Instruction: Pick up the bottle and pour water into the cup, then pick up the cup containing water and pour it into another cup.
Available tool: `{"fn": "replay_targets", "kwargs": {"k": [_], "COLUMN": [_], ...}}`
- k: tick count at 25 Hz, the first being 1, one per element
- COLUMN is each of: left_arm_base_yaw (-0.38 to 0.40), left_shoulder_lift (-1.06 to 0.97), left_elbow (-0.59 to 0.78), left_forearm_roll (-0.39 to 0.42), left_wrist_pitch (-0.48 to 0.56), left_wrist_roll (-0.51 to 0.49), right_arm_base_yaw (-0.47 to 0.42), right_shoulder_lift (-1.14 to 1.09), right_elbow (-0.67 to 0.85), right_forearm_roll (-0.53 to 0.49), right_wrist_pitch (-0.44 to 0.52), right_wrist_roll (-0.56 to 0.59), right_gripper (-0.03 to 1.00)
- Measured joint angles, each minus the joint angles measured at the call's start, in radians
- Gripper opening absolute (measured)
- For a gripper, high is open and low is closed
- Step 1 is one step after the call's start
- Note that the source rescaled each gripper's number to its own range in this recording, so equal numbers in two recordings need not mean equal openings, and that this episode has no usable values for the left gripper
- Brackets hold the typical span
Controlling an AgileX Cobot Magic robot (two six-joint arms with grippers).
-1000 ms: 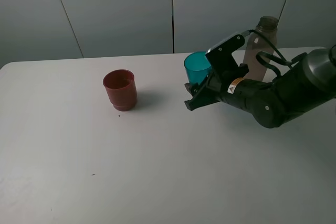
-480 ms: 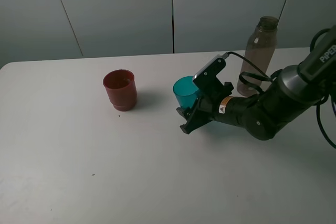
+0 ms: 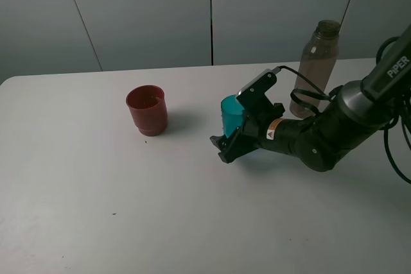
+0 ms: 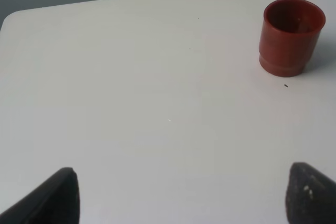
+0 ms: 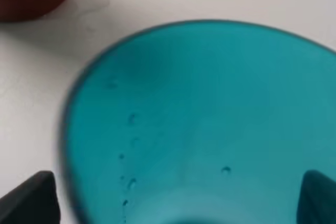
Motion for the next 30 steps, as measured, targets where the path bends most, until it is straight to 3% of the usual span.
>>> {"fn": "replay_targets", "kwargs": {"k": [7, 12, 17, 22, 25, 30], "left_arm_base_yaw": [0.000, 0.000, 0.000, 0.000, 0.000, 0.000], "left_shoulder_lift": [0.000, 0.000, 0.000, 0.000, 0.000, 0.000], "left_elbow": [0.000, 0.000, 0.000, 0.000, 0.000, 0.000], "left_forearm_roll": [0.000, 0.000, 0.000, 0.000, 0.000, 0.000], "left_wrist_pitch": [0.000, 0.000, 0.000, 0.000, 0.000, 0.000], "left_wrist_roll": [0.000, 0.000, 0.000, 0.000, 0.000, 0.000], "right_arm_base_yaw": [0.000, 0.000, 0.000, -0.009, -0.089, -0.305], "right_shoulder_lift": [-0.120, -0.309, -0.546, -0.791, -0.923, -1.154], "right_elbow": [0.000, 0.002, 0.000, 0.001, 0.031, 0.067], "right_forearm_roll": [0.000, 0.000, 0.035, 0.217, 0.308, 0.298], "right_wrist_pitch": [0.033, 0.160, 0.474, 0.882, 1.068, 1.349], "right_wrist_roll": [0.002, 0.034, 0.112, 0.154, 0.185, 0.238], "right_gripper": [0.99, 0.99, 0.99, 0.99, 0.99, 0.99]}}
